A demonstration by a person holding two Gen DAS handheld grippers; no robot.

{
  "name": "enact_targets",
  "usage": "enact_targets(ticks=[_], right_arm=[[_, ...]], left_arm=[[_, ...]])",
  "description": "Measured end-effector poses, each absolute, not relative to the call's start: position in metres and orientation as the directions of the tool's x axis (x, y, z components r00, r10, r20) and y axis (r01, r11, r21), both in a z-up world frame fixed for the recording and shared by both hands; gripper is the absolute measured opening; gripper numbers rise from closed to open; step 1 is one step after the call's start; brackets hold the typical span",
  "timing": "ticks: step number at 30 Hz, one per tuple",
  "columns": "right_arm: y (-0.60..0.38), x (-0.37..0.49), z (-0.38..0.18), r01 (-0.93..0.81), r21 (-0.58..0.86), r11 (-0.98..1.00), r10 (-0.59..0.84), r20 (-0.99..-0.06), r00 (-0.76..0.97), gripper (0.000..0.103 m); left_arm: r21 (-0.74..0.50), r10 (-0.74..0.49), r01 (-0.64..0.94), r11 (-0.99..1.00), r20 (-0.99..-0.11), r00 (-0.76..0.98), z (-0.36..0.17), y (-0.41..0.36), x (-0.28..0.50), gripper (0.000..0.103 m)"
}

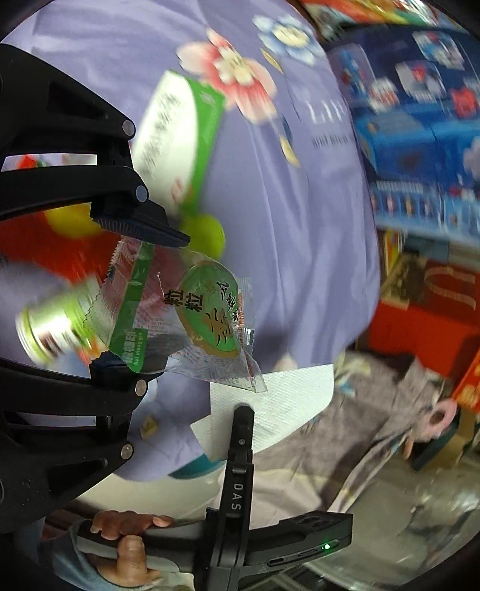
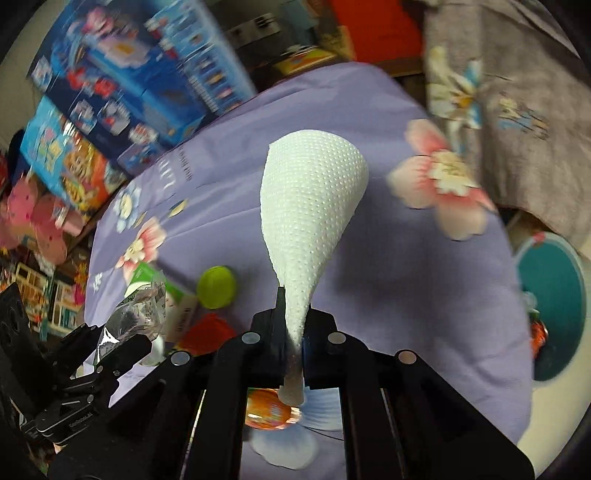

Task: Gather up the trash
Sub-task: 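Carry the tissue and snack packet over the teal bin with both grippers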

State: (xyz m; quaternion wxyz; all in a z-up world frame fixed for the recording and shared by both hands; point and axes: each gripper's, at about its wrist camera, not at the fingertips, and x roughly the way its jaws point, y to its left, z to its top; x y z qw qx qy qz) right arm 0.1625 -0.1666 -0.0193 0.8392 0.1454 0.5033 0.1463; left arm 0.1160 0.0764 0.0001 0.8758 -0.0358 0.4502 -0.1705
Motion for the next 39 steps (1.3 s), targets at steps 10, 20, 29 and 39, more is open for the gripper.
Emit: enact_targets(ticks=[10, 20, 29, 39], right_arm=[[-0.279, 0.136, -0.026, 0.06, 0.424, 0.904, 0.333, -0.784, 0.524, 0.006], [-0.386, 0.108, -0.046, 0.226, 0.471, 0.853, 0.276, -0.774, 0.57, 0.007], [-0.457, 0.087, -0.07, 0.331, 0.506, 0.796, 0.242, -0.769, 0.592, 0.007], [-0.492, 0.089, -0.097, 0.39, 0.528, 0.754, 0.248, -0.779, 0.576, 0.009]], left_arm=[[-0.193, -0.406, 0.44, 0.877, -0.788, 0.463, 0.003, -0.035, 0.133, 0.05], [-0.164, -0.44, 0.584, 0.795, -0.819, 0.369, -0.008, -0.144, 0.142, 0.05], [-0.138, -0.424, 0.656, 0.742, -0.855, 0.3, -0.028, -0.22, 0.146, 0.05], [-0.129, -0.381, 0.703, 0.7, -0.899, 0.214, -0.068, -0.284, 0.159, 0.05]])
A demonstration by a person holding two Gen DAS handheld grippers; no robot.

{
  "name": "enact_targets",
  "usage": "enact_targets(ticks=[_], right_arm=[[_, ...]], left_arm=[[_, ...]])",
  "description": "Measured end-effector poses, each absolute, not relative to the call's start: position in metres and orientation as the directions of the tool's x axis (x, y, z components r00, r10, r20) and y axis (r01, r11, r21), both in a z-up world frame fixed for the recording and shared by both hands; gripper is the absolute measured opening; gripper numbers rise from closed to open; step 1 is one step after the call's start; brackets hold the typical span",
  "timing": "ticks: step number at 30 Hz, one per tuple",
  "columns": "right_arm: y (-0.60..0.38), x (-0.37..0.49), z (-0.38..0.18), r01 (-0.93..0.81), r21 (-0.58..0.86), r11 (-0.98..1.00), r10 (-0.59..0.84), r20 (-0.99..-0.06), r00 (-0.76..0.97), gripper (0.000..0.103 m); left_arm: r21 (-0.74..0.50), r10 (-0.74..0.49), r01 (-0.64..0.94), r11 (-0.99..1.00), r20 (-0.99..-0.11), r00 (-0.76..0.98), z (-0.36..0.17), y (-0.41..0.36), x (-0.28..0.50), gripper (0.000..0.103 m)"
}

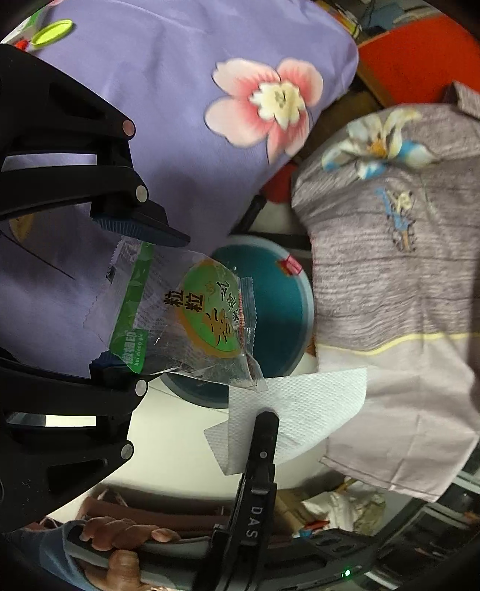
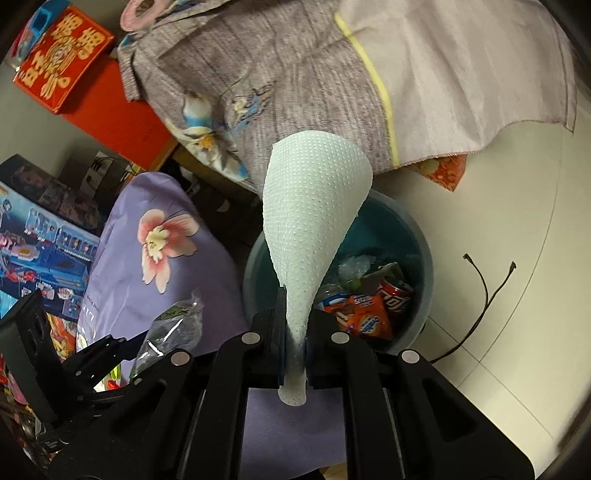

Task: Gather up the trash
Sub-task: 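Carry the tissue and snack packet over the teal bin with both grippers, then open both grippers to drop the packet and tissue into the bin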

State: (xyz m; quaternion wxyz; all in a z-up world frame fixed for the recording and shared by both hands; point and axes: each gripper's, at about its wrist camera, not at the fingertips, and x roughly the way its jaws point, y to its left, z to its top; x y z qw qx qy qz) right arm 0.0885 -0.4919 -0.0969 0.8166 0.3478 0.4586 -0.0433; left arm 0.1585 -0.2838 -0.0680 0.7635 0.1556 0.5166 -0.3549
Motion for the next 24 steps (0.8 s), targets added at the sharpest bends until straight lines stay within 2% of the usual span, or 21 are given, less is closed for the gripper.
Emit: enact_targets(ticks=[6, 11, 13, 16, 24], right_arm=[[-0.504, 0.092, -0.109, 0.414, 0.523, 0.745, 0.248, -0.794, 0.555, 0.009], [-0.51, 0.094, -0.112, 0.427, 0.521, 0.739, 0.245, -0.799, 0.549, 0.009], [-0.511, 0.095, -0.115, 0.43, 0.52, 0.738, 0.246, -0.801, 0.545, 0.009], [-0.511, 0.098, -0.117, 0.433, 0.518, 0.737, 0.249, -0.805, 0.539, 0.009], [-0.503, 0.106, -0.123, 0.421, 0.511, 0.749, 0.263, -0.814, 0.518, 0.009]], left_arm=[[-0.155, -0.386, 0.704, 0.693, -0.905, 0.18, -0.079, -0.303, 0.167, 0.055], [-0.16, -0.38, 0.708, 0.688, -0.91, 0.164, -0.088, -0.316, 0.171, 0.069], [-0.155, -0.374, 0.705, 0.692, -0.912, 0.167, -0.089, -0.316, 0.171, 0.081], [-0.155, -0.374, 0.7, 0.697, -0.912, 0.171, -0.088, -0.313, 0.173, 0.087], [-0.181, -0.386, 0.677, 0.713, -0.908, 0.163, -0.083, -0.302, 0.175, 0.095]])
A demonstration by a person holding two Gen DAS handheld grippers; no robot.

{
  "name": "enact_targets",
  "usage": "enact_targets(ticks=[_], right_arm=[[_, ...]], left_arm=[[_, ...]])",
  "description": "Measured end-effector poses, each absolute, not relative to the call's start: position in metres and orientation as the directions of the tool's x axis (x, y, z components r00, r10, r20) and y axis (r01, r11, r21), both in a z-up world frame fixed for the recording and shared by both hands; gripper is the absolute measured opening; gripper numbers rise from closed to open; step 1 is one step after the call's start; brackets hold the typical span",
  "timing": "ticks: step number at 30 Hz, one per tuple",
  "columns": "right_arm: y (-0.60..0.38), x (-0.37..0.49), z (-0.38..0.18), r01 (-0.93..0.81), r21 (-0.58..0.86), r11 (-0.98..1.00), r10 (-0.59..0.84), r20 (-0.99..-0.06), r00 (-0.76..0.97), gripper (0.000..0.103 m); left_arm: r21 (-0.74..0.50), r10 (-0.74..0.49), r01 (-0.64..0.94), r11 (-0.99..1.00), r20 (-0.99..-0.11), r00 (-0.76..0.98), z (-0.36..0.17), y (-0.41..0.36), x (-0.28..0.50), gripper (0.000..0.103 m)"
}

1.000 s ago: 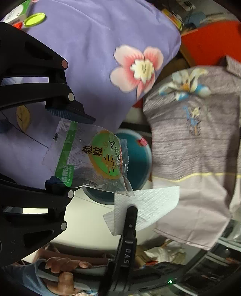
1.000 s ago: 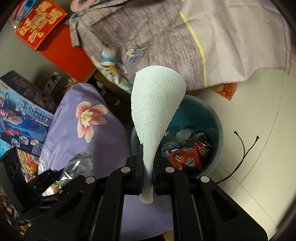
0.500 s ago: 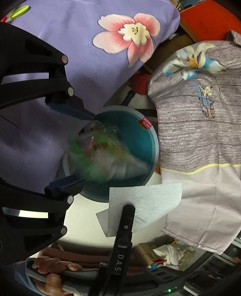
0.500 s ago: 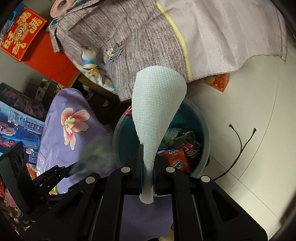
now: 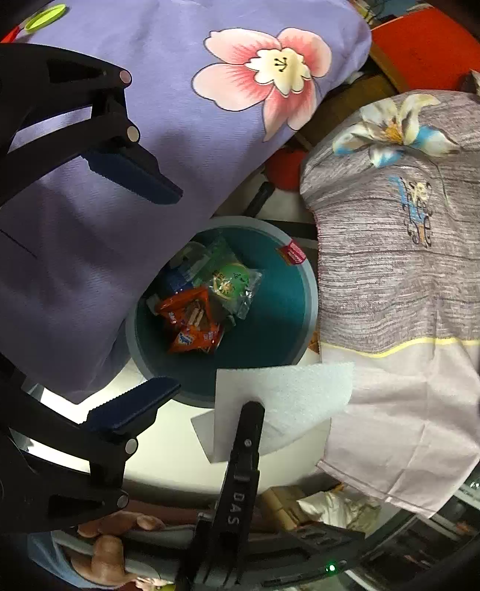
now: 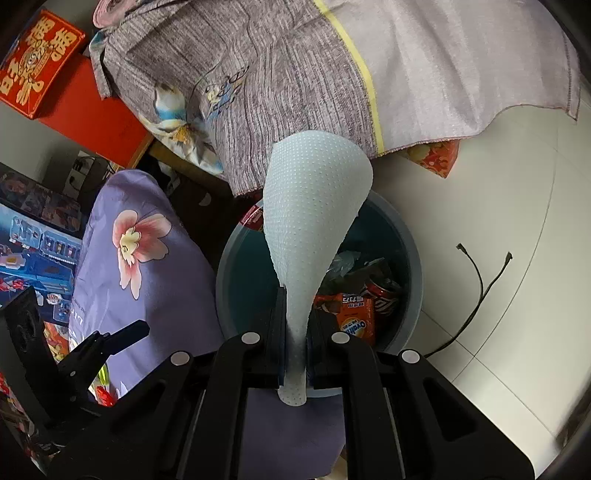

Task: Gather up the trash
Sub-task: 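Open both grippers to drop the packet and tissue into the bin, then move both grippers back over the table items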

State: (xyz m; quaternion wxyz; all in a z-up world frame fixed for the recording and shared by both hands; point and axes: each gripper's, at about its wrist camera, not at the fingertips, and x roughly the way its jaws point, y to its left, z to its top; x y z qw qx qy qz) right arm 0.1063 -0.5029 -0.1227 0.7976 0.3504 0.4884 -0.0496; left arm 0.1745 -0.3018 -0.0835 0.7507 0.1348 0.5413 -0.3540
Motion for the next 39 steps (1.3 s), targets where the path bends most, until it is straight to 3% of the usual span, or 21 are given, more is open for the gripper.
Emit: enact_targets(ticks=[7, 8, 9, 10, 11, 19, 21, 25, 39], right_arm=[[-0.493, 0.117, -0.128, 0.411, 0.495, 0.766, 0.274, -0.828, 0.489, 0.014], [-0.492, 0.118, -0.128, 0.411, 0.495, 0.766, 0.272, -0.828, 0.49, 0.025], [-0.491, 0.118, -0.128, 0.412, 0.494, 0.766, 0.272, -0.829, 0.489, 0.048], [-0.491, 0.119, -0.129, 0.414, 0.493, 0.766, 0.27, -0.83, 0.489, 0.058], [-0.49, 0.119, -0.128, 0.414, 0.49, 0.767, 0.266, -0.83, 0.489, 0.061], [-0.487, 0.121, -0.13, 0.42, 0.49, 0.764, 0.275, -0.836, 0.475, 0.062], [-0.486, 0.12, -0.129, 0.424, 0.488, 0.762, 0.273, -0.837, 0.474, 0.072], [-0.483, 0.119, -0.129, 0.44, 0.487, 0.755, 0.276, -0.844, 0.46, 0.078], [-0.451, 0.113, -0.101, 0.411, 0.442, 0.797, 0.24, -0.857, 0.456, 0.078]], left_arm=[[-0.186, -0.384, 0.669, 0.72, -0.909, 0.16, -0.082, -0.296, 0.172, 0.096], [-0.186, -0.384, 0.668, 0.721, -0.909, 0.161, -0.082, -0.295, 0.172, 0.096], [-0.188, -0.385, 0.667, 0.721, -0.909, 0.16, -0.081, -0.294, 0.172, 0.096], [-0.189, -0.386, 0.668, 0.72, -0.909, 0.159, -0.081, -0.293, 0.172, 0.096], [-0.189, -0.384, 0.667, 0.721, -0.91, 0.157, -0.081, -0.293, 0.172, 0.096], [-0.196, -0.393, 0.663, 0.723, -0.906, 0.16, -0.078, -0.284, 0.17, 0.096], [-0.202, -0.397, 0.661, 0.723, -0.904, 0.159, -0.077, -0.282, 0.17, 0.096], [-0.21, -0.401, 0.653, 0.728, -0.903, 0.156, -0.077, -0.277, 0.169, 0.096], [-0.224, -0.425, 0.626, 0.747, -0.885, 0.191, -0.059, -0.245, 0.161, 0.096]])
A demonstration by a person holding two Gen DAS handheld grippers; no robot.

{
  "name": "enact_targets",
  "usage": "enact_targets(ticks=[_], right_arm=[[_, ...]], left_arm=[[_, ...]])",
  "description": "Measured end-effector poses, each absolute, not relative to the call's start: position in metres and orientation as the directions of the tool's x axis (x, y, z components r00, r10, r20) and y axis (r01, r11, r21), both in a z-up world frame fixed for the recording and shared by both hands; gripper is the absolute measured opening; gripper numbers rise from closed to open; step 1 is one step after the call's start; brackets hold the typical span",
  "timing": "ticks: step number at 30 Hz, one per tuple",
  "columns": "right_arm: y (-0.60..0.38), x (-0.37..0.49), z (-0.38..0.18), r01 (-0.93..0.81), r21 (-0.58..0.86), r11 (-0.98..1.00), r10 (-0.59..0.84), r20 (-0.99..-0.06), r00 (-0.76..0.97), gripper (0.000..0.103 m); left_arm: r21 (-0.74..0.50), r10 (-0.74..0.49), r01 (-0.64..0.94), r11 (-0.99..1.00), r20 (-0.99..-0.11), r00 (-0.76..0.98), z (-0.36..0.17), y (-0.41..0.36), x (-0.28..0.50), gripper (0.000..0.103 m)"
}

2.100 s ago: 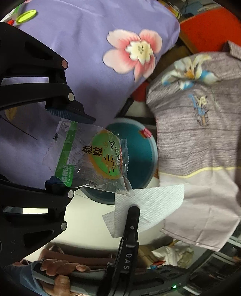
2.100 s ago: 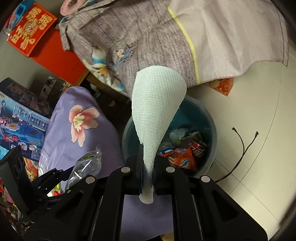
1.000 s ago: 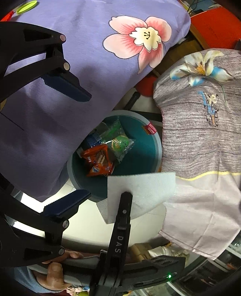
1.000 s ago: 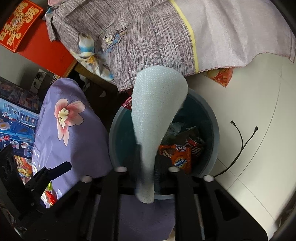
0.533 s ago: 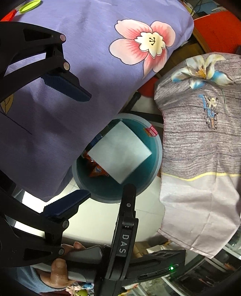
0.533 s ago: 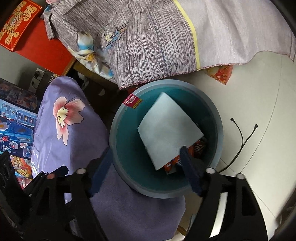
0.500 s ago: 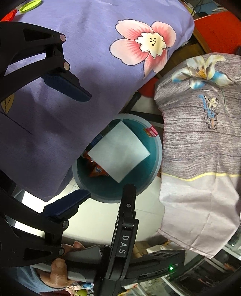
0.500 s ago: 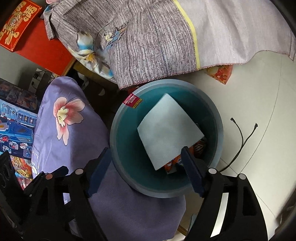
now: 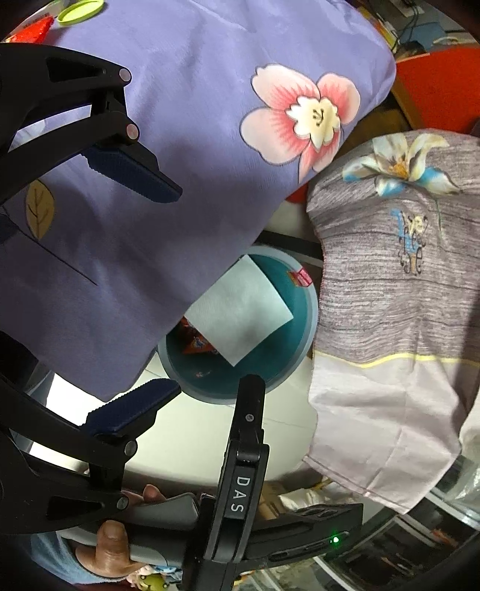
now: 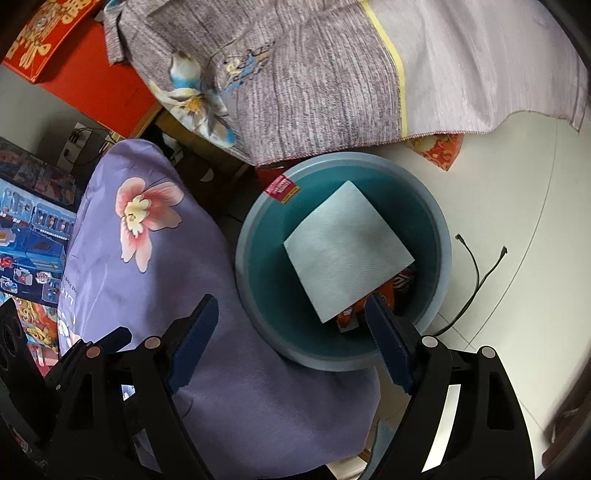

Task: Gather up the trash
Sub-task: 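Move both grippers back over the table items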

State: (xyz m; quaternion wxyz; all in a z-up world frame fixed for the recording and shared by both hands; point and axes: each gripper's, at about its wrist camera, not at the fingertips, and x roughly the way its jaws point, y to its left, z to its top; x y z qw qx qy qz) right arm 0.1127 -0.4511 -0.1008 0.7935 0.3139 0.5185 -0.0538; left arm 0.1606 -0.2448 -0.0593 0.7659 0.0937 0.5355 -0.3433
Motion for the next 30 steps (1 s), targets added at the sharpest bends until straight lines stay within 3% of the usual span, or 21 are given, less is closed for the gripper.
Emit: enact_targets(ticks=[6, 19, 30], right_arm=[[-0.431, 0.11, -0.082, 0.387, 0.42, 0.821, 0.222, -0.859, 0.462, 0.085], [-0.356, 0.111, -0.039, 0.239, 0.378, 0.895, 0.222, -0.84, 0.496, 0.085], [-0.248, 0.136, -0.035, 0.082, 0.346, 0.935, 0.286, -0.868, 0.405, 0.085]], left_arm=[[-0.227, -0.438, 0.605, 0.763, -0.87, 0.227, -0.048, -0.219, 0.153, 0.099], [-0.24, -0.451, 0.531, 0.813, -0.835, 0.314, -0.024, -0.14, 0.139, 0.099], [-0.237, -0.378, 0.356, 0.904, -0.832, 0.405, -0.021, -0.02, 0.131, 0.099]])
